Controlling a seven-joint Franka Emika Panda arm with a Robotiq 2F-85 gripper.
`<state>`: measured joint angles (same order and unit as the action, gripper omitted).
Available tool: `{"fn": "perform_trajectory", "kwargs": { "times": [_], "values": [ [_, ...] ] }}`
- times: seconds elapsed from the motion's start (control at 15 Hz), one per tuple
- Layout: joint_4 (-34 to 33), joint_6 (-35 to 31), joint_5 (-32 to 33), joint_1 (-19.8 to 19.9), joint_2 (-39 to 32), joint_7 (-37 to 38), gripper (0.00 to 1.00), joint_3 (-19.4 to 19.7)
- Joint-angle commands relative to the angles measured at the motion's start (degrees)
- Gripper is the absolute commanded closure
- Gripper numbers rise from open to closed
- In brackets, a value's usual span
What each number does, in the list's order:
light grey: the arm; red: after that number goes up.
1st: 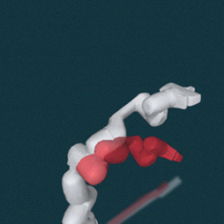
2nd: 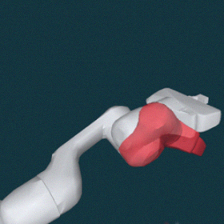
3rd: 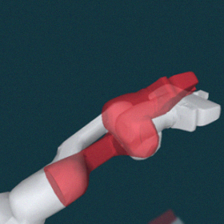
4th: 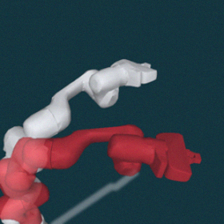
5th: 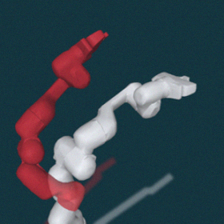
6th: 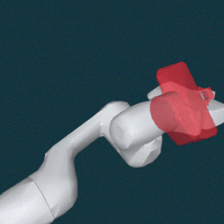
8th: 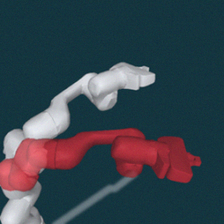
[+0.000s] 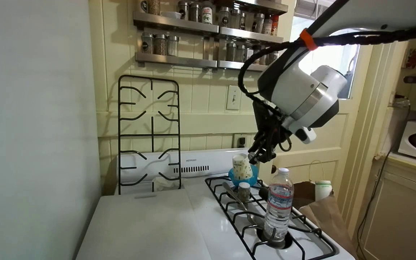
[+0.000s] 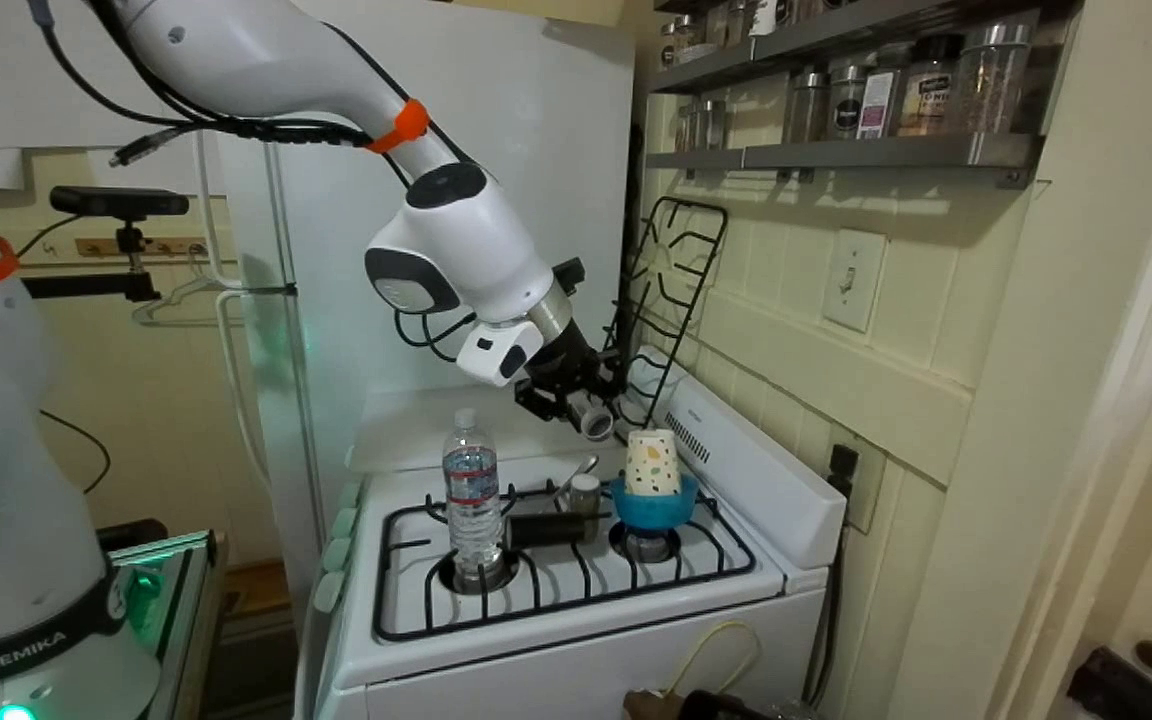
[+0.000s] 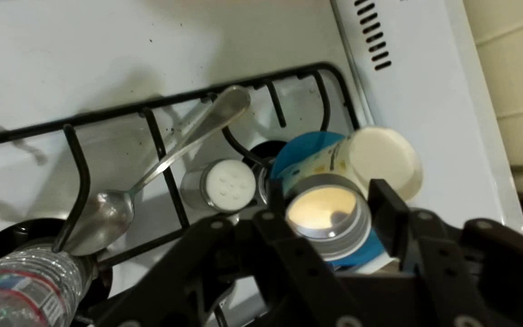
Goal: Put the grey tape in the blue bowl.
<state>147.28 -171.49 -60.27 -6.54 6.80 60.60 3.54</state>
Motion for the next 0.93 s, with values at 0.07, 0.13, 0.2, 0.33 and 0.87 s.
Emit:
{"fn": "perform_trajectory", "kwargs": {
  "times": [0.07, 0.13, 0.2, 0.33, 0.87],
  "values": [
    [2.39, 2.66, -17.95, -1.43, 7.42, -15.26, 0.76, 6.03],
    [1.93, 4.86, -21.25, -2.06, 8.93, -19.55, 0.76, 7.80],
    [1.41, 7.02, -23.94, -2.37, 9.27, -23.94, 0.76, 9.10],
    [0.86, 5.05, -19.66, 3.72, 6.45, -19.11, 0.51, 2.92],
    [-3.55, 8.41, -23.26, 5.86, -0.50, -17.21, 0.76, 4.75]
  ]
}}
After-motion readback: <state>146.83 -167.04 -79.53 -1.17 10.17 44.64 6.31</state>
